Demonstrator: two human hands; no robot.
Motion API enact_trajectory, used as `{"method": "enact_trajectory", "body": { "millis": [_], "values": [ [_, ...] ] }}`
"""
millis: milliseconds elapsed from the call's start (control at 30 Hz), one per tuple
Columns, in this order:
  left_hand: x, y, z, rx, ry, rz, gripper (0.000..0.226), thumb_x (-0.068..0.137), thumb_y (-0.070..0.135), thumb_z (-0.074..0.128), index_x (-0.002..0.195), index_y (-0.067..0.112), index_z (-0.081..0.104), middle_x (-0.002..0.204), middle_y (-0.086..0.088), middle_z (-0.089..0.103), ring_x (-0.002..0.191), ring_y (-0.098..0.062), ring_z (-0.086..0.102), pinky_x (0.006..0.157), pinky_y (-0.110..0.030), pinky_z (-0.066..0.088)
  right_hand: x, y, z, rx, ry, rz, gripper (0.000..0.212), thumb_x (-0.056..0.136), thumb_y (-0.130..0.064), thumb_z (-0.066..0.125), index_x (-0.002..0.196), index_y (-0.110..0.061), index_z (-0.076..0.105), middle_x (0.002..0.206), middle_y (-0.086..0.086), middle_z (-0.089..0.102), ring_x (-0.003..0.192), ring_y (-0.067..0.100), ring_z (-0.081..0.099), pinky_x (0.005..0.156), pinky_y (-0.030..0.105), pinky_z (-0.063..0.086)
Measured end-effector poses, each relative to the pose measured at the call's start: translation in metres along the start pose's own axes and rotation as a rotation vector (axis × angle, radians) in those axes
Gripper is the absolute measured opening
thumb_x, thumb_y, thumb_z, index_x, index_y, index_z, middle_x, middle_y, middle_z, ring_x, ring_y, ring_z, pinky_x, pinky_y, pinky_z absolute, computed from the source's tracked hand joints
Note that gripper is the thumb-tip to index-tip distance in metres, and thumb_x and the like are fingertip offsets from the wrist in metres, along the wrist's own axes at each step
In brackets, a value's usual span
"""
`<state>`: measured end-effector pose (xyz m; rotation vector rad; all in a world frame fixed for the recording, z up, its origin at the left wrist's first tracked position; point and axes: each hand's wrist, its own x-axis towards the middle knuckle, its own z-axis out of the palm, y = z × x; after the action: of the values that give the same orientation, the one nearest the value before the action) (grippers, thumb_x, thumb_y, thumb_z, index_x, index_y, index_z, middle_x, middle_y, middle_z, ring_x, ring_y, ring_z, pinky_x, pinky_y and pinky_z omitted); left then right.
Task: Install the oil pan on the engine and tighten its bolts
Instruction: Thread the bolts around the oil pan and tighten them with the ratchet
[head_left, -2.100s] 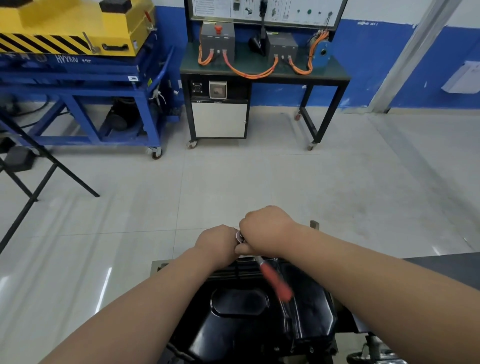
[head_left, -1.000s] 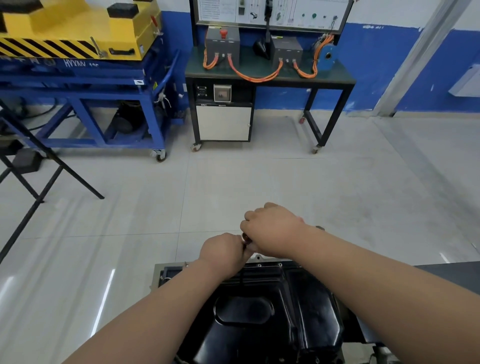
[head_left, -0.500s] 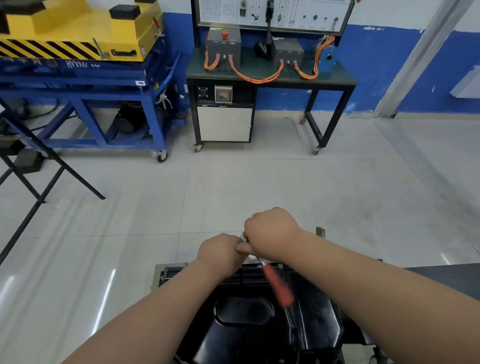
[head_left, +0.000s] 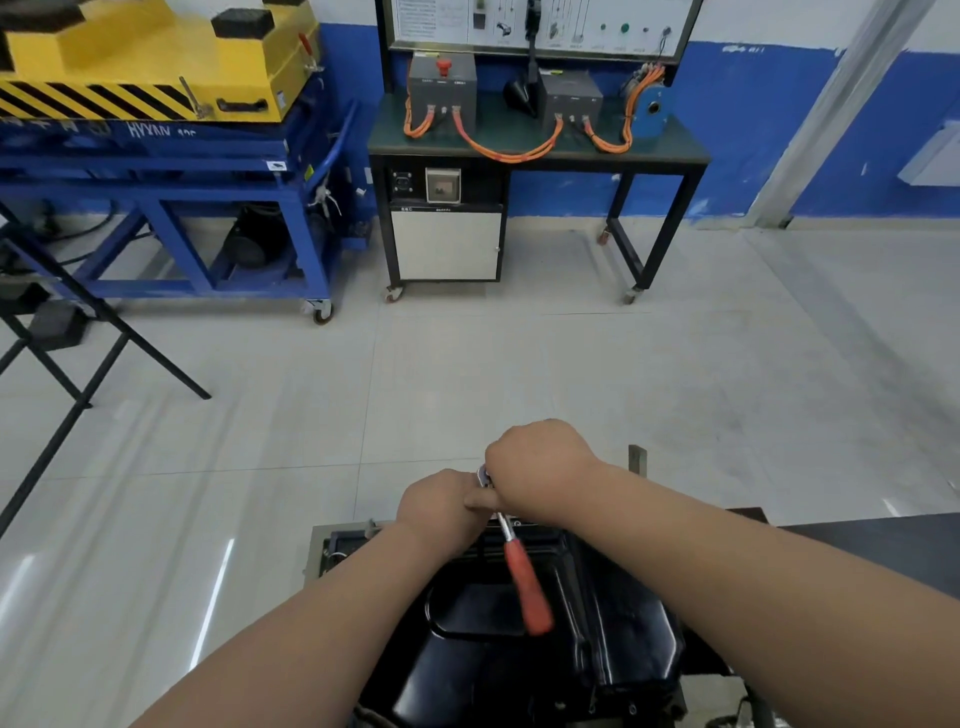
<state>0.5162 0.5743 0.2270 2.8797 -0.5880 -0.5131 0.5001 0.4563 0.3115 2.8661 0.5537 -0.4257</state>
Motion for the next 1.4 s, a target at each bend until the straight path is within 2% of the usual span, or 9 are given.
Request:
{"method": "enact_trajectory", "body": {
  "millis": [167, 267, 433, 667, 900, 1067, 1167, 1267, 1400],
  "values": [
    [0.002, -0.003, 0.005, 0.171, 0.109, 0.177, 0.038, 0.098, 0.037, 0.028, 0.09, 0.013, 0.056, 0.09, -0.01, 0.066, 0.083, -0.029, 0.062, 0.056, -0.029, 0.034, -0.002, 0.015, -0.003, -0.073, 0.091, -0.216, 0.023, 0.091, -0.021, 0.048, 0.112, -0.015, 0.053, 0.11, 0.006, 0.053, 0.102, 0.026, 0.051, 0.085, 0.04, 0.04],
    [0.003, -0.004, 0.005, 0.107, 0.143, 0.112, 0.044, 0.096, 0.044, 0.026, 0.091, 0.016, 0.06, 0.089, -0.007, 0.067, 0.081, -0.027, 0.063, 0.056, -0.028, 0.036, -0.001, 0.014, -0.002, -0.077, 0.115, -0.134, 0.023, 0.093, -0.031, 0.045, 0.106, -0.016, 0.057, 0.106, 0.005, 0.057, 0.094, 0.025, 0.056, 0.077, 0.035, 0.037],
    [0.002, -0.002, 0.008, 0.007, 0.071, 0.038, 0.038, 0.093, 0.036, 0.031, 0.096, 0.023, 0.066, 0.095, -0.005, 0.068, 0.088, -0.028, 0.062, 0.066, -0.028, 0.041, -0.001, 0.005, 0.004, 0.022, -0.013, 0.094, 0.052, 0.09, -0.06, 0.035, 0.08, -0.02, 0.066, 0.067, -0.001, 0.052, 0.067, 0.024, 0.057, 0.05, 0.026, 0.03],
    [0.002, 0.002, 0.012, 0.205, 0.127, 0.115, 0.041, 0.097, 0.039, 0.026, 0.096, 0.015, 0.06, 0.092, -0.008, 0.067, 0.084, -0.027, 0.064, 0.057, -0.029, 0.035, -0.004, 0.02, -0.005, -0.097, 0.089, -0.21, 0.024, 0.09, -0.019, 0.051, 0.113, -0.016, 0.054, 0.11, 0.005, 0.05, 0.102, 0.025, 0.05, 0.083, 0.036, 0.039],
    [0.007, 0.0, 0.004, 0.138, 0.01, 0.057, 0.022, 0.088, 0.017, 0.035, 0.085, 0.016, 0.057, 0.094, -0.007, 0.067, 0.086, -0.029, 0.062, 0.063, -0.028, 0.04, 0.001, 0.004, -0.002, -0.038, 0.007, 0.008, 0.038, 0.091, -0.051, 0.042, 0.082, -0.019, 0.059, 0.089, 0.004, 0.061, 0.071, 0.025, 0.055, 0.062, 0.03, 0.034],
    [0.007, -0.002, 0.005, 0.209, 0.072, 0.183, 0.037, 0.097, 0.033, 0.027, 0.089, 0.013, 0.057, 0.091, -0.011, 0.065, 0.082, -0.029, 0.061, 0.056, -0.029, 0.034, -0.001, 0.016, 0.0, -0.064, 0.088, -0.221, 0.025, 0.09, -0.018, 0.05, 0.114, -0.015, 0.051, 0.111, 0.006, 0.05, 0.101, 0.025, 0.051, 0.082, 0.036, 0.039],
    [0.009, -0.002, 0.004, 0.154, 0.065, 0.102, 0.034, 0.096, 0.037, 0.027, 0.076, 0.019, 0.049, 0.087, -0.007, 0.065, 0.074, -0.025, 0.057, 0.056, -0.028, 0.035, 0.002, 0.013, 0.003, -0.09, 0.129, -0.156, 0.027, 0.091, -0.032, 0.05, 0.11, -0.013, 0.051, 0.106, 0.006, 0.057, 0.095, 0.026, 0.057, 0.078, 0.035, 0.037],
    [0.011, -0.005, 0.003, 0.134, 0.036, 0.063, 0.031, 0.093, 0.03, 0.031, 0.083, 0.017, 0.057, 0.09, -0.005, 0.067, 0.078, -0.026, 0.059, 0.061, -0.027, 0.039, 0.008, 0.011, 0.006, -0.031, 0.096, -0.038, 0.042, 0.091, -0.052, 0.045, 0.099, -0.011, 0.053, 0.096, 0.007, 0.062, 0.083, 0.028, 0.061, 0.066, 0.034, 0.036],
    [0.01, -0.001, 0.005, 0.272, 0.03, 0.212, 0.031, 0.095, 0.021, 0.029, 0.097, 0.01, 0.058, 0.095, -0.012, 0.066, 0.087, -0.031, 0.062, 0.059, -0.029, 0.037, 0.007, 0.017, 0.003, -0.063, 0.125, -0.206, 0.027, 0.092, -0.035, 0.048, 0.112, -0.016, 0.053, 0.108, 0.004, 0.056, 0.097, 0.026, 0.056, 0.077, 0.036, 0.039]
  ]
}}
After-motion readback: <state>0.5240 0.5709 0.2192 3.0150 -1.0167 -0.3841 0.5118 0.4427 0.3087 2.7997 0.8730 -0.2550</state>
